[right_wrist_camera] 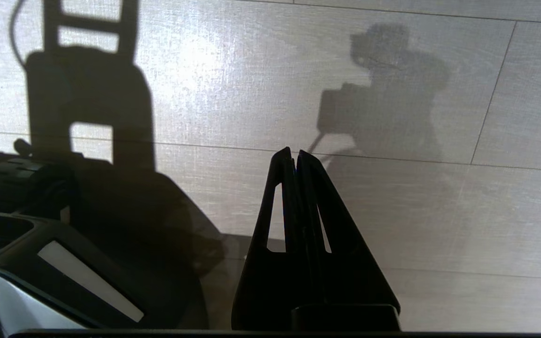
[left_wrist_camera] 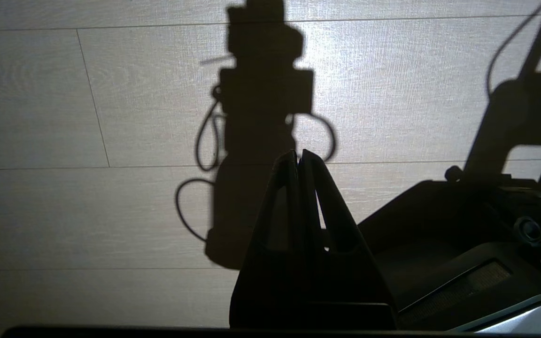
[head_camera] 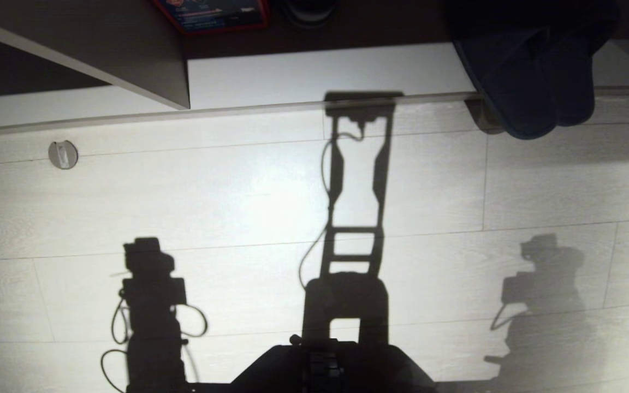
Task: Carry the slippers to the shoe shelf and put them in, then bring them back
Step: Pick up the slippers in the shoe cabinet
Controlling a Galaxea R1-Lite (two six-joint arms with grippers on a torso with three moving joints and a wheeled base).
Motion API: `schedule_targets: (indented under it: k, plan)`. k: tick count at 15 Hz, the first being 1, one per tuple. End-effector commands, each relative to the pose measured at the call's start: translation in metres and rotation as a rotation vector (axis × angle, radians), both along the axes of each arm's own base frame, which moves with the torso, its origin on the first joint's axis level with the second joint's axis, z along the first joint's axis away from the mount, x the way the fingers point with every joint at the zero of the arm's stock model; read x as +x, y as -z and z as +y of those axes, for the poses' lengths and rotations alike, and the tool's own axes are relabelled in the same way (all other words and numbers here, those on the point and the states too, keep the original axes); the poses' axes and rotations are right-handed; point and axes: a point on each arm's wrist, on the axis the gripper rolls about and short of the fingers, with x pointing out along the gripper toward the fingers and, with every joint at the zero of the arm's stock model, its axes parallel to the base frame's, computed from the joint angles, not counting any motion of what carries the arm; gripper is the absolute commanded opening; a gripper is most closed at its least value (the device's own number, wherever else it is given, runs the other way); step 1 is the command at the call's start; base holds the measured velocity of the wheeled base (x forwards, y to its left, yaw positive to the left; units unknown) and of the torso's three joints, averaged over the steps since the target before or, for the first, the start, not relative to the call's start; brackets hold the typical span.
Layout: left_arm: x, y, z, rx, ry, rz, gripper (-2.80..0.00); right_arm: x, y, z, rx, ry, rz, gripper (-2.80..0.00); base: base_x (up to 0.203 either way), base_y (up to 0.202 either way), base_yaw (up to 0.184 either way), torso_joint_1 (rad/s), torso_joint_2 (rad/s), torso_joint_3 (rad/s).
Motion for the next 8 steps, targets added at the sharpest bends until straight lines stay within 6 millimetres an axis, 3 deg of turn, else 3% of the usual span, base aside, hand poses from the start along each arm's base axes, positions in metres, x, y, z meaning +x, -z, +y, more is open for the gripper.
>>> schedule_targets:
  k: [1,8]
  plan:
    - [0.0,0.0,0.0,-0.001,0.0,0.0,-2.8,-0.0003,0.0,0.0,0.0,-0.001,-0.004,-2.8,0.0,0.0,0.0,0.0,0.0,0.0]
    - [0.0,0.0,0.0,-0.001,-0.001,0.0,-2.8,0.0007,-0.0011,-0.0001,0.008,0.003,0.006,-2.8,0.0,0.0,0.0,0.0,0.0,0.0]
